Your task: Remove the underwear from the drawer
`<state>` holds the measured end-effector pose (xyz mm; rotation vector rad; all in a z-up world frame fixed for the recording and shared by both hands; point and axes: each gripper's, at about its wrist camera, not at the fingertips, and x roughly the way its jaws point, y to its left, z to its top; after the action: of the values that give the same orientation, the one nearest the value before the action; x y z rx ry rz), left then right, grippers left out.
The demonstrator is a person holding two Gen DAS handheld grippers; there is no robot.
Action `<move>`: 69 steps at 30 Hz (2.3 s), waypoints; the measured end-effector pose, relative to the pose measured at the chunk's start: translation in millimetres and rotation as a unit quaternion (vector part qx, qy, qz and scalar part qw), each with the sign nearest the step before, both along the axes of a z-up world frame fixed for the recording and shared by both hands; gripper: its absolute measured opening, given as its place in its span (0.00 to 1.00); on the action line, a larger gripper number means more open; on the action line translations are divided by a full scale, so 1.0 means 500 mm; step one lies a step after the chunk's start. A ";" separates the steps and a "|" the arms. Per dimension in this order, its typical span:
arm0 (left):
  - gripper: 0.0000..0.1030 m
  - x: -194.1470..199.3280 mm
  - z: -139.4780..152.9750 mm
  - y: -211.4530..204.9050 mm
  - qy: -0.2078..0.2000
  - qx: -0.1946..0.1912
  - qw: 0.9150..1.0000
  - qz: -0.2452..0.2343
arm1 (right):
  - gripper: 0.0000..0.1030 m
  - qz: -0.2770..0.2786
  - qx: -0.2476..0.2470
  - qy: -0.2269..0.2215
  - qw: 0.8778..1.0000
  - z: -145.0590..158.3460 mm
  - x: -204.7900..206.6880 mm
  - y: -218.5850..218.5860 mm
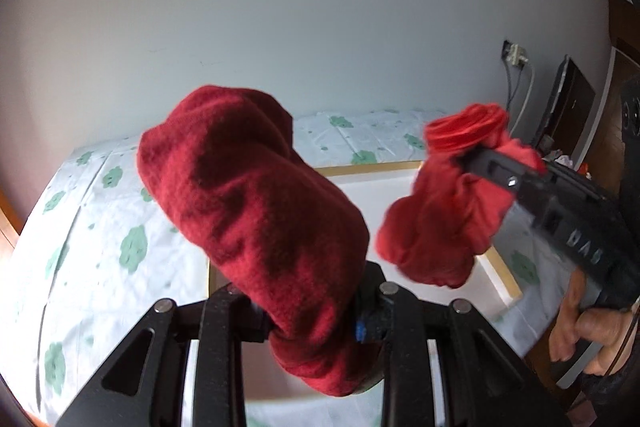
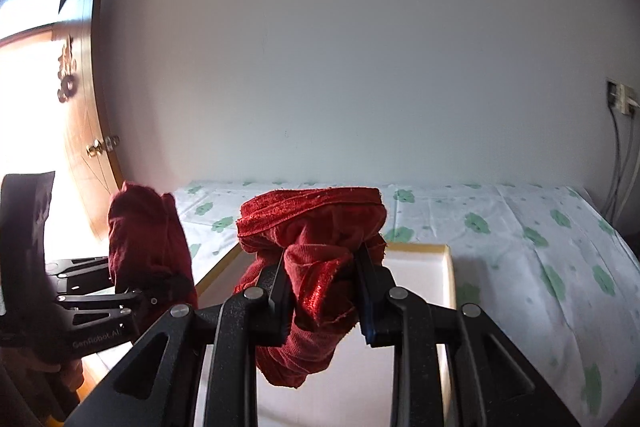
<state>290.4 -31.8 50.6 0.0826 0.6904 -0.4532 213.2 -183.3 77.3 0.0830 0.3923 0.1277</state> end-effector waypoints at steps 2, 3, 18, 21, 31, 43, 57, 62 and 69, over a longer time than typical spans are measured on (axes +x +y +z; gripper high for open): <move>0.26 0.032 -0.010 -0.019 0.011 0.013 1.000 -0.002 | 0.27 0.003 -0.011 0.020 1.000 -0.007 0.055 0.013; 0.26 0.055 -0.017 -0.031 0.022 0.018 1.000 -0.003 | 0.27 0.005 -0.009 0.034 0.999 -0.012 0.083 0.016; 0.27 0.244 -0.135 -0.101 0.132 0.068 0.988 0.030 | 0.27 -0.015 0.078 0.223 0.972 -0.133 0.364 -0.001; 0.28 0.256 -0.144 -0.102 0.136 0.082 0.987 0.025 | 0.27 -0.018 0.089 0.239 0.967 -0.150 0.389 -0.008; 0.67 0.297 -0.165 -0.085 0.145 0.087 0.983 0.078 | 0.33 -0.009 0.030 0.237 0.971 -0.182 0.423 0.034; 0.75 0.177 -0.043 -0.072 0.022 0.085 0.991 0.102 | 0.82 -0.007 0.141 0.210 0.968 -0.115 0.352 -0.002; 0.76 -0.093 0.019 -0.077 -0.053 0.071 0.992 0.086 | 0.82 0.019 0.133 0.096 0.986 0.032 0.013 0.022; 0.78 -0.174 0.024 -0.071 -0.061 0.060 0.993 0.082 | 0.82 0.015 0.109 0.079 0.991 0.052 -0.087 0.031; 0.84 -0.260 0.026 -0.065 -0.092 0.074 0.988 0.095 | 0.82 0.024 0.113 0.057 0.992 0.049 -0.206 0.018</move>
<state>160.3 -64.4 63.4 0.1947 0.5440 -0.2067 110.1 -174.3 101.8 0.3046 0.4938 0.2150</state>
